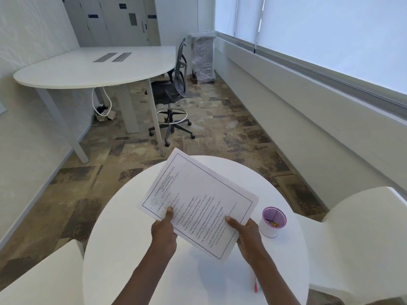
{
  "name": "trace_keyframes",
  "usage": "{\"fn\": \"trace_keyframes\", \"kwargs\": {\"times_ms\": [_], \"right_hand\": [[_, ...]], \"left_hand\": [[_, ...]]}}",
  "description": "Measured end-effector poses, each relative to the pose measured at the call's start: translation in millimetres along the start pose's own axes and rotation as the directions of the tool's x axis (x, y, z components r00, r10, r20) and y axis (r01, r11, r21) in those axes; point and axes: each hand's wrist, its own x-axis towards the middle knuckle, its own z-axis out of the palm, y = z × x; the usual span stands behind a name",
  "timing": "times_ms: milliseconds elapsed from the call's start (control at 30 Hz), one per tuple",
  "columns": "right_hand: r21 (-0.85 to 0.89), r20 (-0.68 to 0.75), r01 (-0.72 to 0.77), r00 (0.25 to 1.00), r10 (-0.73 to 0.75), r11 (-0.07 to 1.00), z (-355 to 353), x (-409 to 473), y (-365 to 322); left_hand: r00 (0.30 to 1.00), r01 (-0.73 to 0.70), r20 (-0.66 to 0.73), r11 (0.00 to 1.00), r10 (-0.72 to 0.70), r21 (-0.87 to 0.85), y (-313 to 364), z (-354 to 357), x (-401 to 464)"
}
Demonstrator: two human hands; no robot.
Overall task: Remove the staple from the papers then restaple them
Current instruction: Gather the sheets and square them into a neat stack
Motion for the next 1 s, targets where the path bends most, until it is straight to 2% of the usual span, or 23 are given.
{"fn": "trace_keyframes", "kwargs": {"times_ms": [167, 300, 367, 467, 533, 600, 667, 733, 833, 1000], "right_hand": [[-0.065, -0.043, 0.051, 0.998, -0.054, 0.997, 9.7, -1.8, -13.7], [-0.106, -0.021, 0.079, 0.996, -0.082, 0.991, 2.7, -1.6, -30.0], [-0.127, 0.001, 0.066, 0.998, -0.067, 0.990, -4.7, -1.7, -37.8], [-0.165, 0.056, 0.034, 0.998, -0.025, 0.986, -16.5, -3.2, -46.2], [-0.203, 0.112, 0.007, 0.994, 0.016, 0.979, -21.1, -6.1, -49.1], [-0.239, 0.164, -0.015, 0.985, 0.055, 0.971, -22.0, -9.8, -49.9], [-0.279, 0.183, -0.027, 0.980, 0.081, 0.960, -20.4, -12.5, -49.5], [-0.325, 0.165, -0.021, 0.983, 0.078, 0.946, -18.4, -13.3, -47.8], [-0.450, 0.056, 0.001, 0.998, 0.027, 0.893, -14.7, -12.2, -41.9], [-0.750, -0.072, 0.039, 0.987, -0.141, 0.660, -12.7, -3.0, -25.8]], "left_hand": [[0.999, 0.040, 0.027, 0.998, -0.038, -0.051, -3.7, 2.8, -5.0], [1.000, -0.018, 0.014, 1.000, 0.018, 0.017, 8.3, -17.5, 5.3], [0.995, -0.089, 0.045, 0.986, 0.084, 0.138, 23.7, -32.8, 13.6], [0.979, -0.185, 0.159, 0.882, 0.128, 0.434, 54.7, -50.3, 27.2], [0.951, -0.246, 0.303, 0.756, 0.066, 0.607, 71.2, -53.3, 29.8], [0.912, -0.284, 0.410, 0.678, -0.029, 0.678, 78.4, -50.3, 27.4], [0.898, -0.309, 0.438, 0.639, -0.049, 0.704, 77.2, -46.2, 25.7], [0.910, -0.311, 0.414, 0.644, -0.009, 0.699, 69.8, -44.1, 24.7], [0.946, -0.299, 0.307, 0.647, 0.104, 0.701, 51.8, -44.8, 24.3], [0.917, -0.372, 0.196, 0.563, 0.348, 0.739, 16.2, -44.7, 19.9]]}}
